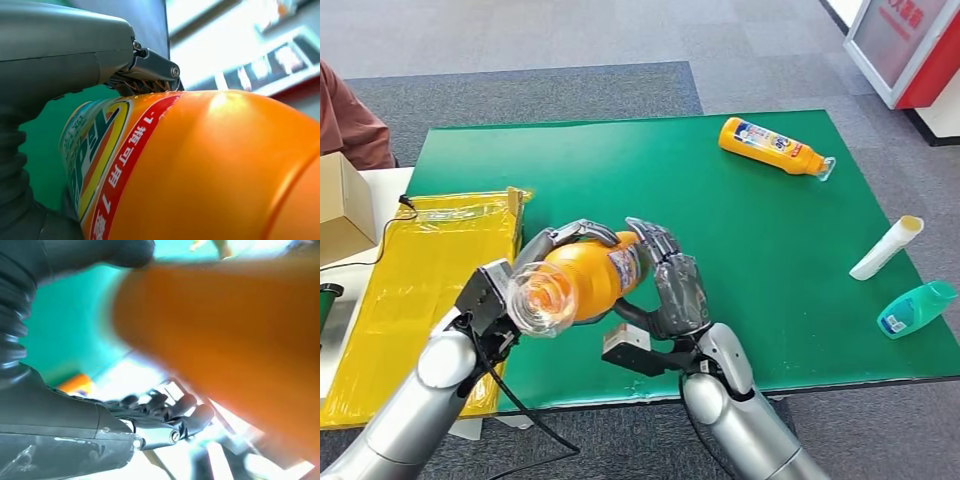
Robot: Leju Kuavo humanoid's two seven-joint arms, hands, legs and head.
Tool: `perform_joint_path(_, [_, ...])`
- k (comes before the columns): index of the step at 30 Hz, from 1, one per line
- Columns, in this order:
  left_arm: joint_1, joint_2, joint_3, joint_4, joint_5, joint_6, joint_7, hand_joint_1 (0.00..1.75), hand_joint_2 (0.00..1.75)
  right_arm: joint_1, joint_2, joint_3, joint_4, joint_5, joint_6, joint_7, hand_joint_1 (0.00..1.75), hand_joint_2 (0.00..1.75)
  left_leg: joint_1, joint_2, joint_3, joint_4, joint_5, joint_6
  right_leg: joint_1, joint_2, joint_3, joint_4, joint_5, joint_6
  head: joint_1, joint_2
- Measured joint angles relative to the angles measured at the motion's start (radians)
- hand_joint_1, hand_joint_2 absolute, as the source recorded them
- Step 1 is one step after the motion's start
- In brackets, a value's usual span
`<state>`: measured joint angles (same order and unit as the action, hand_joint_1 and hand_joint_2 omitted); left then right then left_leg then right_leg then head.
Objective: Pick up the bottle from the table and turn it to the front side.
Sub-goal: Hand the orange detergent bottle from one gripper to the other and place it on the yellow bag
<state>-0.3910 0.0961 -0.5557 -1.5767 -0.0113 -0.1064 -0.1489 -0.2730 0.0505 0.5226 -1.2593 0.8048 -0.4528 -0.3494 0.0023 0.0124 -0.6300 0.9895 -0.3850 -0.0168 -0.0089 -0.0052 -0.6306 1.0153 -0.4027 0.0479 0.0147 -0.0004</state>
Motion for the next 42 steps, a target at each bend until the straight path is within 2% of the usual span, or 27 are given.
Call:
perform_joint_path(2, [0.035, -0.005, 0.018, -0.033, -0.219, 0.181, -0.009, 1.75, 1.75, 0.013, 0.0, -0.031, -0.001, -0.055, 0.034, 0.008, 0.0, 1.75, 0.0, 0.0, 0.0, 0.0, 0.0, 0.0, 0.0, 0.0, 0.0, 0.0, 0.0, 0.0, 0.0, 0.0])
perform_joint_path(4, [0.083, -0.017, 0.049, -0.085, -0.549, 0.407, -0.001, 1.75, 1.75, 0.033, 0.0, -0.071, -0.014, -0.106, 0.073, 0.024, 0.0, 1.75, 0.0, 0.0, 0.0, 0.0, 0.0, 0.0, 0.0, 0.0, 0.0, 0.0, 0.0, 0.0, 0.0, 0.0])
perform_joint_path(6, [0.127, -0.029, 0.082, -0.134, -0.841, 0.564, 0.018, 1.75, 1.75, 0.049, 0.0, -0.114, -0.032, -0.129, 0.097, 0.041, 0.0, 1.75, 0.0, 0.0, 0.0, 0.0, -0.001, 0.0, 0.0, 0.0, 0.0, 0.0, -0.001, 0.0, 0.0, 0.0])
perform_joint_path(10, [0.205, -0.056, 0.138, -0.178, -1.253, 0.739, 0.096, 1.75, 1.75, 0.062, 0.0, -0.186, -0.071, -0.154, 0.113, 0.057, 0.0, 1.75, 0.0, 0.0, 0.0, 0.0, -0.001, 0.0, 0.0, 0.0, 0.0, 0.0, -0.001, 0.0, 0.0, 0.0])
perform_joint_path(13, [0.243, -0.07, 0.186, -0.195, -1.485, 0.794, 0.148, 1.75, 1.75, 0.066, 0.001, -0.229, -0.102, -0.179, 0.115, 0.059, 0.0, 1.75, 0.0, 0.0, 0.0, 0.0, -0.001, 0.0, 0.0, 0.0, 0.0, 0.0, -0.001, 0.0, 0.0, 0.0])
perform_joint_path(15, [0.264, -0.076, 0.228, -0.201, -1.522, 0.799, 0.124, 1.75, 1.75, 0.072, 0.001, -0.247, -0.123, -0.194, 0.115, 0.057, 0.0, 1.75, 0.0, 0.0, 0.0, 0.0, -0.001, 0.0, 0.0, 0.0, 0.0, 0.0, -0.001, 0.0, 0.0, 0.0])
perform_joint_path(16, [0.277, -0.082, 0.262, -0.202, -1.523, 0.8, 0.08, 1.75, 1.75, 0.079, 0.001, -0.256, -0.137, -0.202, 0.114, 0.054, 0.0, 1.75, 0.0, 0.0, 0.0, 0.0, -0.001, 0.0, 0.0, 0.0, 0.0, 0.0, -0.001, 0.0, 0.0, 0.0])
perform_joint_path(20, [0.353, -0.119, 0.484, -0.196, -1.524, 0.795, -0.187, 1.75, 1.75, 0.117, 0.002, -0.288, -0.216, -0.231, 0.111, 0.044, 0.0, 1.75, 0.0, 0.002, 0.001, 0.0, -0.001, -0.001, 0.0, 0.002, -0.002, 0.0, -0.001, 0.0, 0.0, 0.0])
perform_joint_path(21, [0.36, -0.113, 0.537, -0.188, -1.524, 0.776, -0.2, 1.75, 1.75, 0.125, 0.002, -0.295, -0.236, -0.235, 0.113, 0.044, 0.0, 1.75, 0.0, 0.003, 0.001, 0.0, -0.001, -0.001, 0.0, 0.003, -0.005, 0.0, -0.001, -0.001, 0.0, 0.0])
perform_joint_path(22, [0.347, -0.086, 0.571, -0.175, -1.524, 0.737, -0.171, 1.75, 1.75, 0.13, 0.002, -0.302, -0.254, -0.237, 0.116, 0.046, 0.0, 1.75, 0.001, 0.003, 0.0, 0.0, 0.0, -0.001, 0.001, 0.003, -0.009, 0.0, -0.001, -0.002, 0.0, 0.0])
perform_joint_path(23, [0.319, -0.044, 0.58, -0.157, -1.524, 0.675, -0.09, 1.75, 1.75, 0.133, 0.003, -0.306, -0.269, -0.237, 0.122, 0.048, 0.0, 1.75, 0.002, 0.004, -0.001, 0.0, 0.0, -0.003, 0.002, 0.003, -0.011, 0.0, 0.0, -0.003, 0.0, 0.0])
perform_joint_path(24, [0.283, 0.005, 0.567, -0.135, -1.524, 0.604, 0.042, 1.75, 1.75, 0.135, 0.005, -0.309, -0.283, -0.237, 0.127, 0.05, 0.0, 1.75, 0.003, 0.004, -0.002, 0.0, 0.001, -0.004, 0.003, 0.003, -0.011, 0.0, 0.001, -0.005, 0.0, 0.0])
perform_joint_path(26, [0.229, 0.068, 0.477, -0.087, -1.525, 0.483, 0.412, 1.75, 1.75, 0.136, 0.009, -0.313, -0.306, -0.232, 0.14, 0.053, 0.0, 1.75, 0.003, 0.004, -0.002, -0.001, 0.002, -0.005, 0.003, 0.004, -0.008, 0.0, 0.003, -0.006, -0.003, 0.0])
perform_joint_path(27, [0.22, 0.081, 0.41, -0.062, -1.525, 0.444, 0.602, 1.75, 1.75, 0.137, 0.01, -0.315, -0.315, -0.23, 0.146, 0.054, 0.0, 1.75, 0.002, 0.004, -0.001, -0.001, 0.002, -0.005, 0.002, 0.004, -0.006, 0.0, 0.004, -0.006, -0.003, 0.0])
perform_joint_path(28, [0.219, 0.085, 0.336, -0.036, -1.525, 0.417, 0.753, 1.75, 1.75, 0.137, 0.011, -0.317, -0.324, -0.226, 0.153, 0.056, 0.0, 1.75, 0.002, 0.004, -0.001, -0.001, 0.002, -0.005, 0.002, 0.004, -0.005, 0.0, 0.004, -0.005, -0.004, 0.0])
perform_joint_path(29, [0.222, 0.088, 0.266, -0.008, -1.525, 0.392, 0.85, 1.75, 1.75, 0.137, 0.013, -0.319, -0.332, -0.224, 0.159, 0.058, 0.0, 1.75, 0.002, 0.004, -0.001, -0.001, 0.002, -0.005, 0.002, 0.004, -0.005, 0.0, 0.004, -0.005, -0.003, 0.0])
perform_joint_path(30, [0.225, 0.09, 0.215, 0.018, -1.525, 0.369, 0.887, 1.75, 1.75, 0.137, 0.014, -0.32, -0.339, -0.221, 0.164, 0.06, 0.0, 1.75, 0.002, 0.004, -0.002, -0.001, 0.002, -0.004, 0.002, 0.004, -0.005, 0.0, 0.004, -0.005, -0.003, 0.0])
perform_joint_path(31, [0.228, 0.088, 0.184, 0.043, -1.525, 0.345, 0.875, 1.75, 1.75, 0.137, 0.017, -0.321, -0.346, -0.218, 0.168, 0.061, 0.0, 1.75, 0.002, 0.004, -0.002, -0.001, 0.002, -0.004, 0.002, 0.004, -0.005, -0.001, 0.004, -0.004, -0.003, 0.0])
perform_joint_path(32, [0.228, 0.086, 0.169, 0.066, -1.525, 0.321, 0.817, 1.75, 1.75, 0.137, 0.018, -0.323, -0.351, -0.216, 0.171, 0.062, 0.0, 1.75, 0.002, 0.004, -0.002, 0.0, 0.002, -0.003, 0.002, 0.004, -0.005, -0.001, 0.004, -0.004, -0.003, 0.0])
perform_joint_path(35, [0.23, 0.077, 0.167, 0.127, -1.525, 0.28, 0.577, 1.75, 1.75, 0.141, 0.024, -0.33, -0.36, -0.214, 0.179, 0.065, 0.0, 1.75, 0.001, 0.004, -0.002, 0.0, 0.002, -0.003, 0.001, 0.004, -0.005, -0.001, 0.004, -0.003, -0.004, 0.0])
perform_joint_path(36, [0.232, 0.074, 0.167, 0.144, -1.525, 0.275, 0.528, 1.75, 1.75, 0.142, 0.025, -0.331, -0.362, -0.214, 0.18, 0.065, 0.0, 1.75, 0.001, 0.004, -0.002, 0.0, 0.002, -0.003, 0.001, 0.004, -0.005, -0.001, 0.004, -0.003, -0.003, 0.0])
perform_joint_path(42, [0.233, 0.04, 0.213, 0.239, -1.515, 0.256, 0.425, 1.75, 1.75, 0.144, 0.032, -0.334, -0.364, -0.215, 0.182, 0.058, 0.0, 1.75, 0.002, 0.004, -0.002, -0.001, 0.002, -0.004, 0.001, 0.004, -0.005, -0.001, 0.003, -0.003, -0.004, 0.0])
